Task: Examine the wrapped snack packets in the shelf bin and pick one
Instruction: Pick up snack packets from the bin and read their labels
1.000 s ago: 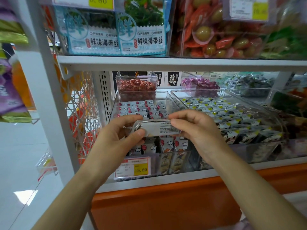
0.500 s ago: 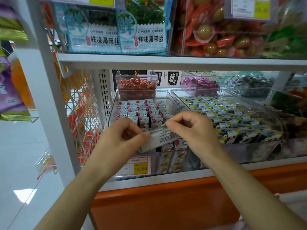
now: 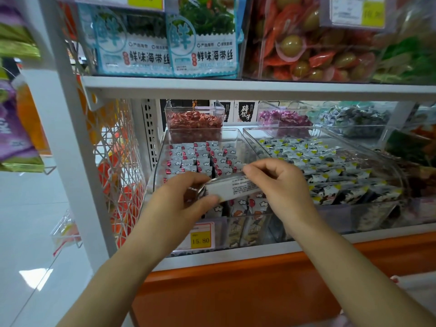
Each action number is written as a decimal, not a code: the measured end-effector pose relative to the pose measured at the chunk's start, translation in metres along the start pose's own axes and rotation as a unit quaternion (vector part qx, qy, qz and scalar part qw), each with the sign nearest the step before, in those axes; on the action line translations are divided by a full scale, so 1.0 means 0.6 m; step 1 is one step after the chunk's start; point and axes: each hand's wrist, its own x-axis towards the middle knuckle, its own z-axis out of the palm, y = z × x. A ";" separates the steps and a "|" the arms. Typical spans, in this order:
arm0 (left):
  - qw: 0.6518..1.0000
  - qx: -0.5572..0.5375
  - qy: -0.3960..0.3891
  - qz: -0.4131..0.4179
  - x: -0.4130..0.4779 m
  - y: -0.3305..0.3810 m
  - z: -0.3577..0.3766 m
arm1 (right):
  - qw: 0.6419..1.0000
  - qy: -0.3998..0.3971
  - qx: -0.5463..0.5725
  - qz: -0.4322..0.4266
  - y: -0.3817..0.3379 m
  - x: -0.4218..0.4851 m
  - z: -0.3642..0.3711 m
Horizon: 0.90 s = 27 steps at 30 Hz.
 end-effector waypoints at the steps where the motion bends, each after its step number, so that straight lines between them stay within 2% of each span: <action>1: 1.000 0.010 0.008 0.007 0.001 -0.002 0.002 | 1.000 -0.019 0.016 0.008 0.000 0.001 -0.003; 4: 0.997 -0.026 0.063 0.022 0.007 0.000 0.000 | 0.988 -0.135 0.073 0.032 0.001 0.002 -0.012; 6: 0.993 -0.066 0.098 0.026 0.014 0.001 -0.003 | 0.986 -0.153 0.058 0.016 -0.001 0.004 -0.009; 8: 0.990 -0.057 0.126 0.030 0.022 0.002 -0.006 | 0.993 -0.105 0.060 0.000 -0.005 0.012 -0.006; 10: 0.992 -0.011 0.121 0.034 0.034 0.002 -0.005 | 0.999 -0.022 0.027 -0.006 -0.008 0.031 -0.006; 13: 0.985 0.164 0.036 0.046 0.076 -0.007 0.008 | 0.996 0.049 -0.068 -0.012 -0.010 0.062 -0.006; 15: 0.956 0.285 -0.050 0.040 0.113 -0.018 0.022 | 0.993 0.059 -0.099 -0.025 -0.008 0.075 -0.001; 19: 0.889 0.421 -0.180 0.010 0.164 -0.043 0.046 | 0.991 0.061 -0.113 -0.027 0.004 0.086 0.011; 22: 0.867 0.444 -0.227 -0.011 0.176 -0.056 0.051 | 0.991 0.057 -0.120 -0.032 0.013 0.089 0.013; 27: 0.876 0.420 -0.236 -0.007 0.157 -0.048 0.041 | 0.988 0.051 -0.126 -0.068 0.020 0.100 0.018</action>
